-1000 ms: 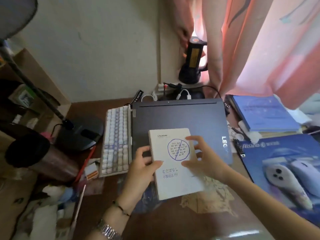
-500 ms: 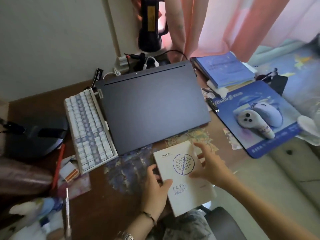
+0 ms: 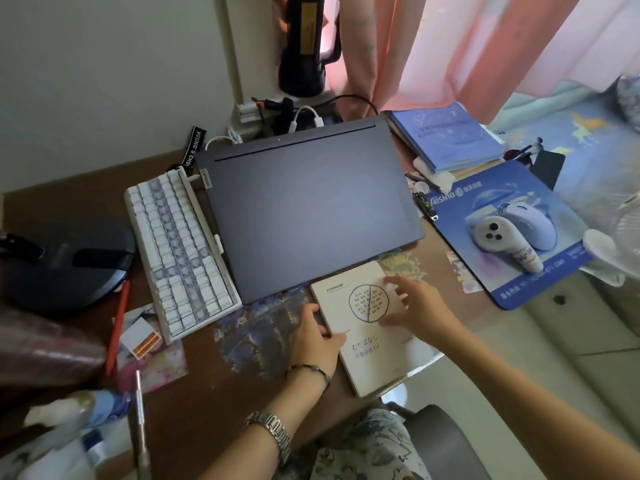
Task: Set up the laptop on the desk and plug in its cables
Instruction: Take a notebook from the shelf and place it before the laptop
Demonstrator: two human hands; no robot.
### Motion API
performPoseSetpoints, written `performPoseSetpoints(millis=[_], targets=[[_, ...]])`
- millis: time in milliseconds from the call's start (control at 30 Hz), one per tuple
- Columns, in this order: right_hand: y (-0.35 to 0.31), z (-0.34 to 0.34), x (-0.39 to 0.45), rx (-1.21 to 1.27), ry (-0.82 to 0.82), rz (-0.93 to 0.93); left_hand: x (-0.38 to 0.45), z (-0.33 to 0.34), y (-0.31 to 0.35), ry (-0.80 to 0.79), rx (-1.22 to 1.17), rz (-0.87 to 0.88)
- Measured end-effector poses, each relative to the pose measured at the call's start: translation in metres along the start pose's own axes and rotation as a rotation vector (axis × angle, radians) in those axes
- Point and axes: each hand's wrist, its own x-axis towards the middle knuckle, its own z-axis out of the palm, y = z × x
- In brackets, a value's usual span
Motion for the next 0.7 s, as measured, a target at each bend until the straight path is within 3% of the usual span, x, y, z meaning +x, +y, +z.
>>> performPoseSetpoints(millis=[367,533,700], targets=[[-0.005,0.002,0.002,-0.155,0.023,-0.018,-0.003,0.008,0.003,0.106,0.116,0.026],[-0.008,-0.001,0.006,-0.294,-0.038,-0.061,0.003,0.005,0.004,0.053,0.127,-0.014],[-0.016,-0.027,0.019,-0.456,-0.146,-0.170,0.006,-0.017,0.023,-0.079,0.365,-0.015]])
